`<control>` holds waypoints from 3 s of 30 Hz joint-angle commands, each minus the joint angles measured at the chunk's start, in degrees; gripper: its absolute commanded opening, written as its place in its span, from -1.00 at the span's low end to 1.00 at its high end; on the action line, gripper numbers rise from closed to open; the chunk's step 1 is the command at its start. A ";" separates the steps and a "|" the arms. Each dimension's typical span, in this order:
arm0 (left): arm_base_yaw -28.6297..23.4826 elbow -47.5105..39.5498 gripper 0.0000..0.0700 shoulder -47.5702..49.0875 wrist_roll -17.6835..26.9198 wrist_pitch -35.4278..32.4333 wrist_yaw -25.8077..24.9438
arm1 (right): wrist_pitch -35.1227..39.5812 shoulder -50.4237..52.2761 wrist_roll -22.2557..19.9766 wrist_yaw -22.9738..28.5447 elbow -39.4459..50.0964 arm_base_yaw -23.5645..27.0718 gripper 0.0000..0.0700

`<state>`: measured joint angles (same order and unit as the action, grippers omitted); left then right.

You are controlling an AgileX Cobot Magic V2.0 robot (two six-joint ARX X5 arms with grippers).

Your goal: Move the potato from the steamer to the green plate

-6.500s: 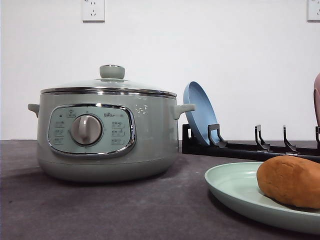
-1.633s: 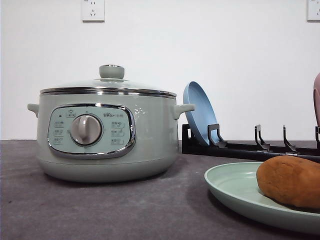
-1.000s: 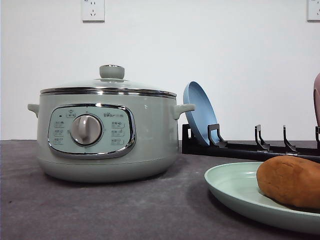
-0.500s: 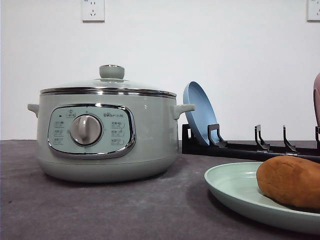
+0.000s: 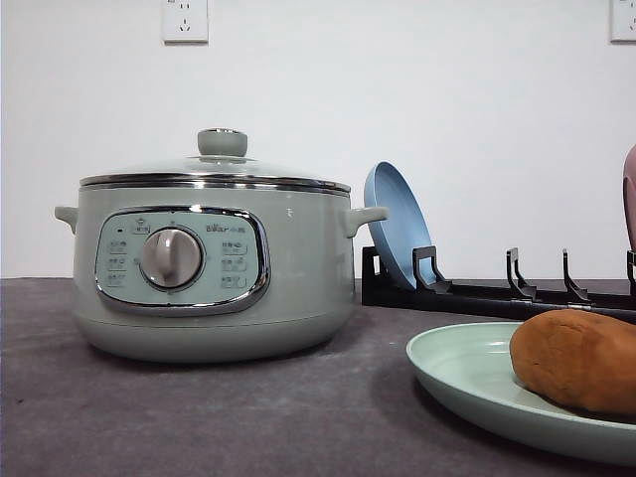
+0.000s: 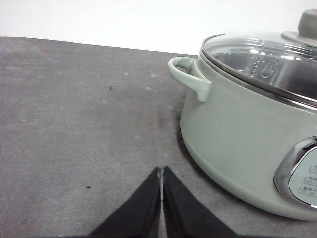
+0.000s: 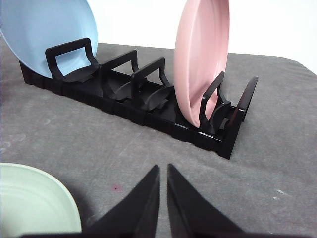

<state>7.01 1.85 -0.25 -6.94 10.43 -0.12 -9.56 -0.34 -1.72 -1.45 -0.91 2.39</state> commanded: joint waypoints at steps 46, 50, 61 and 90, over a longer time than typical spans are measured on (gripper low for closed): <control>0.09 -1.16 -1.00 0.07 0.39 0.36 0.20 | 0.74 0.13 -0.17 0.00 0.26 0.00 -0.96; 0.09 -1.16 -1.00 0.07 0.39 0.36 0.20 | 0.74 0.13 -0.17 0.00 0.26 0.00 -0.96; 0.09 -1.16 -1.00 0.07 0.38 0.36 0.20 | 0.74 0.13 -0.17 0.00 0.26 0.00 -0.96; 0.09 -1.16 -1.00 0.07 0.39 0.36 0.20 | 0.74 0.13 -0.17 0.00 0.26 0.00 -0.96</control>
<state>7.01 1.85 -0.25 -6.94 10.44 -0.12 -9.56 -0.34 -1.72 -1.45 -0.91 2.39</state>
